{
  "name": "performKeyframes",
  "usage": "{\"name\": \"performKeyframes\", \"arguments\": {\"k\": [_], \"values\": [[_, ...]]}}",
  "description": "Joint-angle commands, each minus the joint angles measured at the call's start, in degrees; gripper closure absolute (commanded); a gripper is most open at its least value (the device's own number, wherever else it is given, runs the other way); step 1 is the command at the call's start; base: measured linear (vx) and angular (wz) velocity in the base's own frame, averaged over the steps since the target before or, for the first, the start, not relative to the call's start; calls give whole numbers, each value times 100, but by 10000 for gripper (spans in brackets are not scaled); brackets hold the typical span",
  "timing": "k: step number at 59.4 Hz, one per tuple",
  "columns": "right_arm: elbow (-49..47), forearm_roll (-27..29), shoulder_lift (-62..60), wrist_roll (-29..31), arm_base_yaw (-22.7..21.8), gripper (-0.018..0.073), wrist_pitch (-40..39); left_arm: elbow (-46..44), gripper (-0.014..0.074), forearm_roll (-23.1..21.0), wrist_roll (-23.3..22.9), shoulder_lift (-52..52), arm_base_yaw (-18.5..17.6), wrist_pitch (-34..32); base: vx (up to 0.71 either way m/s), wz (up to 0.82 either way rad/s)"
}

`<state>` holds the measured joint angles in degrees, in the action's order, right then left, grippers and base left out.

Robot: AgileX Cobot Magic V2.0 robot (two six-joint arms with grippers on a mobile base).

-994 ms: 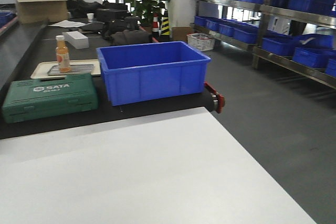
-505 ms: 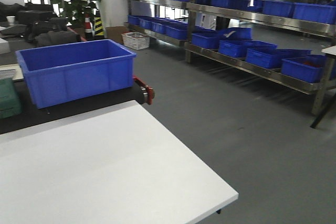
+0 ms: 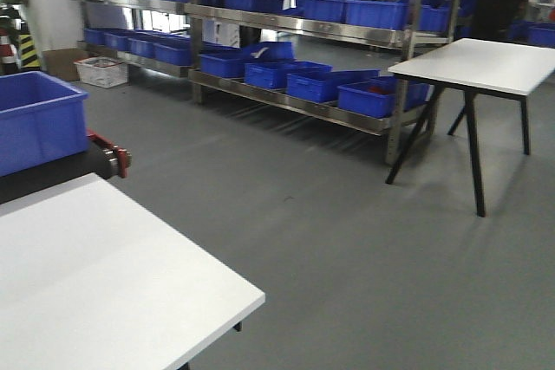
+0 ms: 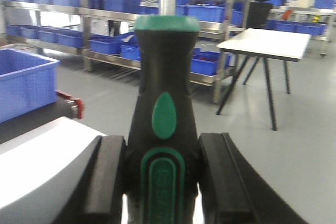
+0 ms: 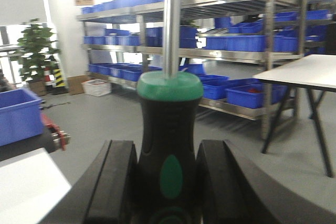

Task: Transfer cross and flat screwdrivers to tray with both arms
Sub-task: 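Turn the base away from the table holding both screwdrivers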

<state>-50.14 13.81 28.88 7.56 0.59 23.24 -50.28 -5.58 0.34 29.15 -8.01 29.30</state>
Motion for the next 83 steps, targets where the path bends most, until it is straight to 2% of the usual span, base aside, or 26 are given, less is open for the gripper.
{"name": "performKeyframes", "arguments": {"k": [1, 40, 83], "values": [[-165, 53, 40, 11, -10, 567, -563, -157, 596, -72, -2, 17, -20, -546, -1, -56], [-165, 53, 40, 11, -10, 567, -563, -157, 596, -72, -2, 17, -20, -546, 8, -61], [-165, 53, 40, 11, -10, 567, -563, -157, 596, -72, -2, 17, -20, -546, 24, -25]]}}
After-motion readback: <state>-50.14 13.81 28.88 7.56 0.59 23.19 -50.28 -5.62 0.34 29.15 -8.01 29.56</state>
